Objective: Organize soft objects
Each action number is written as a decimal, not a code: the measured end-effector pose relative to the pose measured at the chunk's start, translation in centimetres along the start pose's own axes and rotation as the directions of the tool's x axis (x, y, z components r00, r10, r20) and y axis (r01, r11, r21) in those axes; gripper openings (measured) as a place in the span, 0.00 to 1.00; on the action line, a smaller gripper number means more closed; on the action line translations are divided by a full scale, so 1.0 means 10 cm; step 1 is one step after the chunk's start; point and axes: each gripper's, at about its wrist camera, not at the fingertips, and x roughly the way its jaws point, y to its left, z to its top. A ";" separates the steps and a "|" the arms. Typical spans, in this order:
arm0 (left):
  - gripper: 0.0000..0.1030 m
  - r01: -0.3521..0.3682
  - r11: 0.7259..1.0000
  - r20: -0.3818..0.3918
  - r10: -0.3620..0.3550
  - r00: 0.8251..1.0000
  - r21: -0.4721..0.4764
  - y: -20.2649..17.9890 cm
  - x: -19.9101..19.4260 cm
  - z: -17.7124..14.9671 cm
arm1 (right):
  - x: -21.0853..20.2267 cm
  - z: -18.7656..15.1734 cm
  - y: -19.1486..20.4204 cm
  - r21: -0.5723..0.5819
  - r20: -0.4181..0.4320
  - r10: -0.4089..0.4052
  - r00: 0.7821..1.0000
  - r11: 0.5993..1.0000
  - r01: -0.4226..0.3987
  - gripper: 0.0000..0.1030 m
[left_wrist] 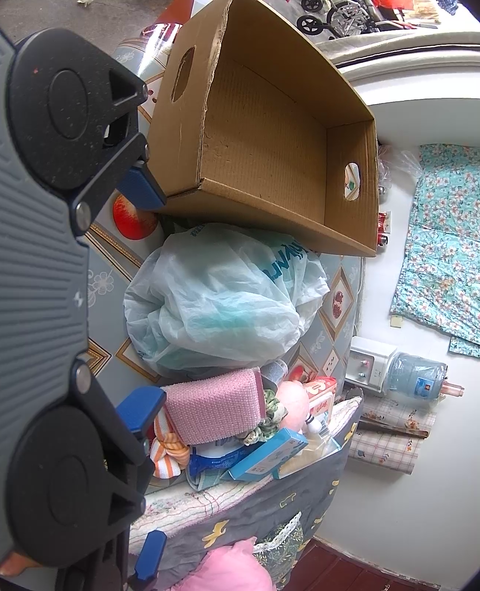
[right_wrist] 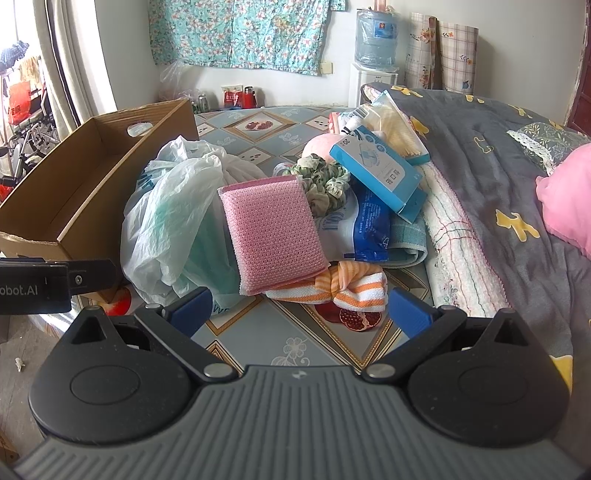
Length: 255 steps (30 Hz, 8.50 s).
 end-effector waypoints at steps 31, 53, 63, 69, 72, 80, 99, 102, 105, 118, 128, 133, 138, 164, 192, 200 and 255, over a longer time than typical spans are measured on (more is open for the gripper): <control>0.99 0.166 0.982 0.038 -0.170 0.985 0.093 -0.24 0.15 -0.24 | -0.06 -0.42 -0.87 0.129 0.067 -0.012 0.998 0.992 0.004 0.99; 0.64 0.219 0.932 -0.016 -0.224 0.975 0.288 -0.87 0.94 0.09 | 1.19 0.50 -0.92 0.050 -0.006 0.491 0.871 0.870 -0.491 0.60; 0.63 0.217 0.937 -0.069 -0.206 0.976 0.275 -0.92 1.13 0.13 | 1.50 0.42 -0.92 0.162 -0.045 0.575 0.817 0.811 -0.562 0.49; 0.64 0.215 0.927 -0.044 -0.212 0.976 0.307 -0.98 0.98 0.13 | 1.27 0.42 -0.93 0.195 -0.024 0.564 0.825 0.812 -0.550 0.48; 0.65 0.221 0.925 -0.025 -0.224 0.974 0.310 -0.98 0.86 0.13 | 1.11 0.42 -0.95 0.216 -0.016 0.559 0.829 0.811 -0.543 0.48; 0.66 0.220 0.917 0.059 -0.253 0.966 0.334 -0.97 0.41 0.10 | 0.64 0.44 -0.89 0.230 0.016 0.560 0.828 0.804 -0.548 0.48; 0.66 0.111 0.964 0.280 -0.178 0.943 0.240 -0.22 -0.53 0.23 | -0.10 0.91 0.16 0.044 0.041 0.657 0.753 0.752 -0.658 0.49; 0.66 0.078 0.976 0.293 -0.137 0.946 0.204 0.00 -0.60 0.32 | -0.09 1.05 0.43 0.022 0.021 0.685 0.728 0.728 -0.686 0.49; 0.66 0.042 0.985 0.305 -0.093 0.948 0.169 0.22 -0.65 0.42 | -0.04 1.21 0.68 0.017 -0.006 0.715 0.699 0.699 -0.715 0.49; 0.66 -0.063 0.996 0.231 0.048 0.972 0.059 1.23 -0.39 1.25 | 0.83 2.07 1.81 0.088 -0.187 0.760 0.622 0.644 -0.760 0.49; 0.66 -0.001 1.000 0.044 0.001 0.999 0.020 1.92 0.48 1.91 | 1.86 2.56 2.22 0.129 -0.242 0.686 0.686 0.723 -0.678 0.51; 0.66 0.043 0.999 -0.075 -0.043 0.996 0.000 2.06 1.03 2.02 | 2.20 2.62 2.02 0.116 -0.219 0.640 0.736 0.766 -0.632 0.54; 0.67 0.010 1.000 -0.187 -0.014 0.982 -0.021 2.16 1.50 2.02 | 2.24 2.52 1.64 0.132 -0.189 0.633 0.751 0.774 -0.619 0.54; 0.32 -0.047 0.964 -0.383 0.149 0.912 0.263 1.88 2.17 1.88 | 2.03 2.05 0.92 0.198 -0.157 0.665 0.730 0.745 -0.637 0.54; 0.83 -0.231 0.958 -0.137 0.256 0.957 0.173 1.79 1.10 2.19 | 1.39 1.66 0.41 0.219 -0.058 0.644 0.763 0.754 -0.619 0.60; 0.93 -0.045 0.998 0.081 0.042 0.996 0.041 1.40 -0.10 2.01 | 0.78 1.39 -0.20 0.147 0.038 0.575 0.817 0.805 -0.574 0.66; 0.53 0.443 0.892 -0.082 -0.436 0.896 0.094 -1.32 1.51 0.91 | 1.63 1.60 -1.65 -0.007 -0.154 0.477 0.865 0.875 -0.484 0.49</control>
